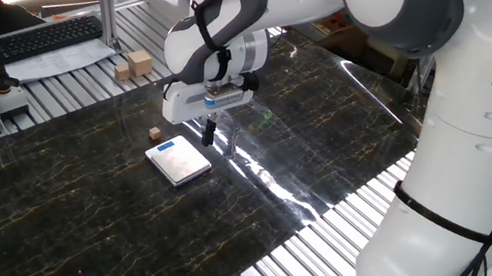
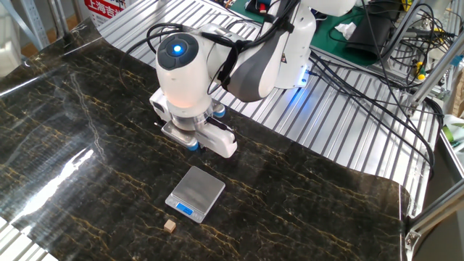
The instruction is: Place the block on the scale
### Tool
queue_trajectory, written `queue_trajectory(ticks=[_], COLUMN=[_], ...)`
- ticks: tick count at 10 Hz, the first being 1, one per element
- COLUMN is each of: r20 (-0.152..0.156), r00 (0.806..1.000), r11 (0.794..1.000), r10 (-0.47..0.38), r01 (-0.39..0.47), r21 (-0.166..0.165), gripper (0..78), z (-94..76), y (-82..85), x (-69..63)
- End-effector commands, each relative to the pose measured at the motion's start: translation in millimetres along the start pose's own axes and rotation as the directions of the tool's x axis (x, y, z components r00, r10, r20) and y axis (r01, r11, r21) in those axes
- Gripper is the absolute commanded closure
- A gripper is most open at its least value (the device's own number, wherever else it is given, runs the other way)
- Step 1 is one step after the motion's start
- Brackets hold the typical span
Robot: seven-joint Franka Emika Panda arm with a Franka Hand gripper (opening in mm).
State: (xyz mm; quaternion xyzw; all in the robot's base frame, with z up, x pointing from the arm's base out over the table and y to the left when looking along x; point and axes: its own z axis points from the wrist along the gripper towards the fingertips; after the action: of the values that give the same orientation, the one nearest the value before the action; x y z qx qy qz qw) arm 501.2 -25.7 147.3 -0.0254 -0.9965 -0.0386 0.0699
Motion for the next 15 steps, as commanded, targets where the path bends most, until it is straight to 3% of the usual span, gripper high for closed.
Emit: queue_trajectory(ticks=[1, 7, 9, 10, 11, 12, 13, 15], r20=[0.003, 0.002, -0.022, -0.057, -0.014, -0.002, 0.045, 0.046], r00=[1.000, 0.999, 0.998, 0.995, 0.998, 0.999, 0.999, 0.998], r11=[1.000, 0.999, 0.998, 0.994, 0.996, 0.996, 0.995, 0.991], r10=[-0.008, -0.041, -0.059, -0.087, -0.055, -0.046, -0.015, -0.033], r01=[0.008, 0.041, 0.060, 0.090, 0.055, 0.046, 0.010, 0.027], r21=[0.006, 0.031, 0.021, 0.059, 0.076, 0.075, 0.097, 0.128], gripper=[77.6, 77.6, 77.6, 77.6, 77.6, 77.6, 77.6, 77.6], z=[-1.8, -1.8, -1.8, -1.8, -1.8, -1.8, -1.8, -1.8], y=[0.8, 0.8, 0.8, 0.8, 0.8, 0.8, 0.8, 0.8], x=[-0.7, -0.7, -0.7, -0.7, -0.7, -0.7, -0.7, -0.7])
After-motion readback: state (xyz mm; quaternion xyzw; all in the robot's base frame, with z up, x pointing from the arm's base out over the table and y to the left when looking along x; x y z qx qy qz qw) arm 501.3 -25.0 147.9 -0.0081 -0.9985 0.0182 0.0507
